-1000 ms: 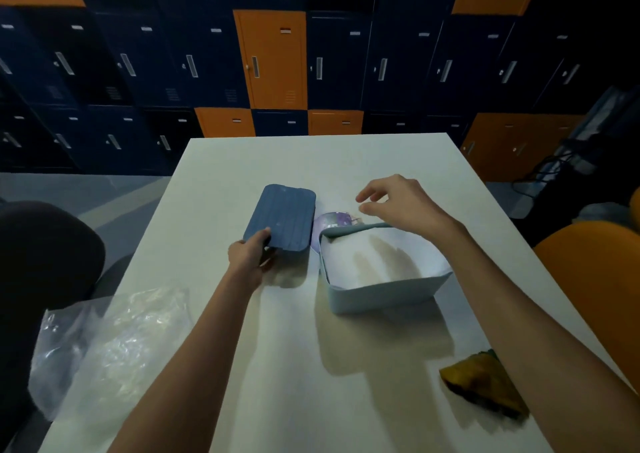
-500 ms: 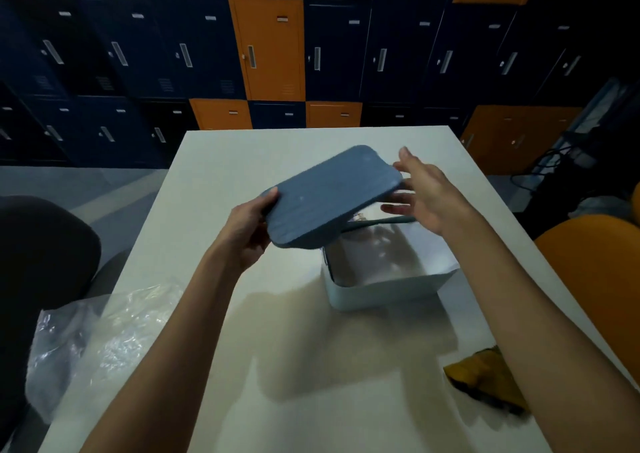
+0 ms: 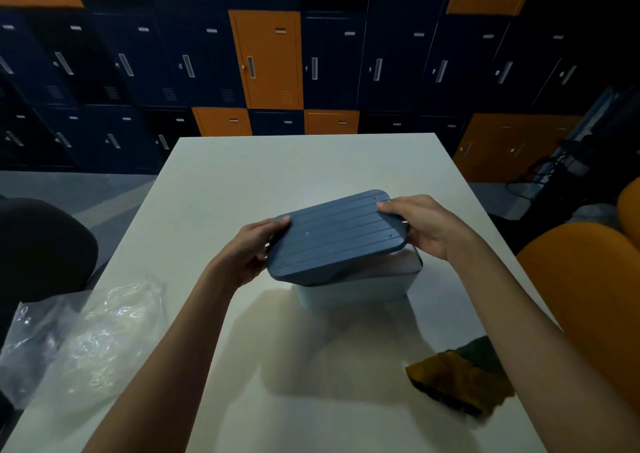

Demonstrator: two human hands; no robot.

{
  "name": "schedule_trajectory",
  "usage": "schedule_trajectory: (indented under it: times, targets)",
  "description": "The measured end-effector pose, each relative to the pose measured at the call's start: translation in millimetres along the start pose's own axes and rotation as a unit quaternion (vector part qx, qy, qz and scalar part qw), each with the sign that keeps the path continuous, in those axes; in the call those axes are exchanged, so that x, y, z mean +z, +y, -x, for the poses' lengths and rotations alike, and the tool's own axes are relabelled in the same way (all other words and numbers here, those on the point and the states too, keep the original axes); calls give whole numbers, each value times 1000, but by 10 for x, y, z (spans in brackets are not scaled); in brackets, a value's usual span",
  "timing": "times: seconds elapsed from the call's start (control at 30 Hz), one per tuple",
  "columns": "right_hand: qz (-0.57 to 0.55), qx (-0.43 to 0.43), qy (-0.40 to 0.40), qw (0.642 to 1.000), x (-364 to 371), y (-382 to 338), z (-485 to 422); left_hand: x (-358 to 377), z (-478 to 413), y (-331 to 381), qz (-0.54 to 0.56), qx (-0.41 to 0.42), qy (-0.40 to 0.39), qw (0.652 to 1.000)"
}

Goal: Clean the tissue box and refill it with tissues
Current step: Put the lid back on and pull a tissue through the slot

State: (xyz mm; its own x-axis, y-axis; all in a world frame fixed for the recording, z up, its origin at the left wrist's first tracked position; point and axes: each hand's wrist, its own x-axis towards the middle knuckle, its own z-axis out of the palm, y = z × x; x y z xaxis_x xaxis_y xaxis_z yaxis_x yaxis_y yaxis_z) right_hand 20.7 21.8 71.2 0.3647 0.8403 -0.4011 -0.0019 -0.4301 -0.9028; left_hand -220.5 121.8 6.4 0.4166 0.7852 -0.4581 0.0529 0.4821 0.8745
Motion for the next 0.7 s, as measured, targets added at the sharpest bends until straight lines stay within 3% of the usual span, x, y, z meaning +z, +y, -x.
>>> schedule_trajectory:
  times: [0.13,0.23,0.33,0.4,0.47,0.5,0.7]
  targets:
    - [-10,-8,-13,1000,-29,78,5,90,24,-1,-64,24,36,997]
    - [-20,-8,3,1000,-69,111,-8,172,72,26,-188,84,59,977]
    - [-27,2,12,1000,-145,138,-39,323,128,147,-326,130,2,936]
    - [-38,18,8,999,-163,144,-44,457,135,219,-457,115,-66,880]
    - [-68,35,1,997,-154,142,-42,547,112,251,-590,111,-96,794]
    - [-86,40,-2,995,-143,138,-44,566,95,276,-622,113,-103,768]
    - [-108,19,-62,992,-39,87,-7,389,71,434,-629,116,-93,763]
